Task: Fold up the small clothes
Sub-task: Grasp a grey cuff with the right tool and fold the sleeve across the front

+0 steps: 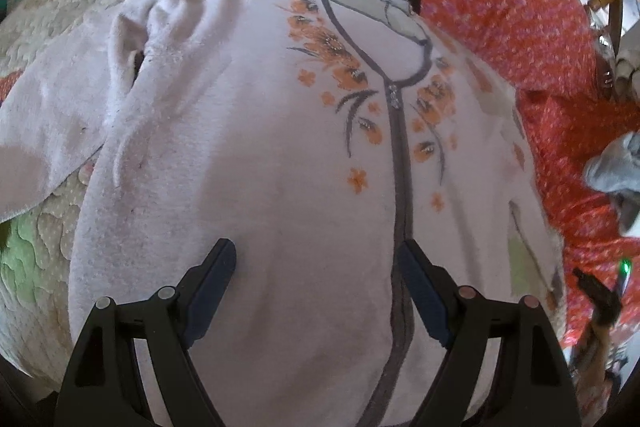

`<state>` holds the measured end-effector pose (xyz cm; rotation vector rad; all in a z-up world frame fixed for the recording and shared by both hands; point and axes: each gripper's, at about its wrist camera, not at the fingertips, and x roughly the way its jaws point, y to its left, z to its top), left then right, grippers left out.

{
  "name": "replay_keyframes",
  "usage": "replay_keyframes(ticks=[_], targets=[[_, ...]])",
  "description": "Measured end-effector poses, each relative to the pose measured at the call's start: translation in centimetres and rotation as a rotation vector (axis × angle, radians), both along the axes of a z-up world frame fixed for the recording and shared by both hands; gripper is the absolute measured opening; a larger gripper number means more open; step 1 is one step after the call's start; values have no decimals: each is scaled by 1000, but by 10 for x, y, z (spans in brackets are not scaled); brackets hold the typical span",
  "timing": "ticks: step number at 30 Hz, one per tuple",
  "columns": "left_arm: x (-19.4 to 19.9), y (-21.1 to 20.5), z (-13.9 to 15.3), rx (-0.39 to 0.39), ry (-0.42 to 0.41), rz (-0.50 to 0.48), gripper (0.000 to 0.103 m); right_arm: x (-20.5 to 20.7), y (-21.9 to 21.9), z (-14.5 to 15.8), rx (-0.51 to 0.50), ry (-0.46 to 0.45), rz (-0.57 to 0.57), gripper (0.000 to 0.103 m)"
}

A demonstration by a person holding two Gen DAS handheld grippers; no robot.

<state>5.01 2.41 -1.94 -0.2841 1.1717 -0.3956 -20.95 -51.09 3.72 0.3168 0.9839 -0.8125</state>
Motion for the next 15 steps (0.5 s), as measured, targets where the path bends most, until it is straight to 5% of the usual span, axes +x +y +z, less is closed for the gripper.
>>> replay_keyframes(ticks=[2,7,12,15], targets=[[-2,2,2,-1,-5,3,82,-21,2,3,248,-142,37,63],[-10,6,6,-10,-16,-4,82,-60,19,-33,644,-310,11,63],[-11,22,3,-9,-9,27,82,-66,13,-65,683,-363,-104,65],[-8,37,2,-7,-12,68,82,-46,-2,-58,580,-374,-147,64]])
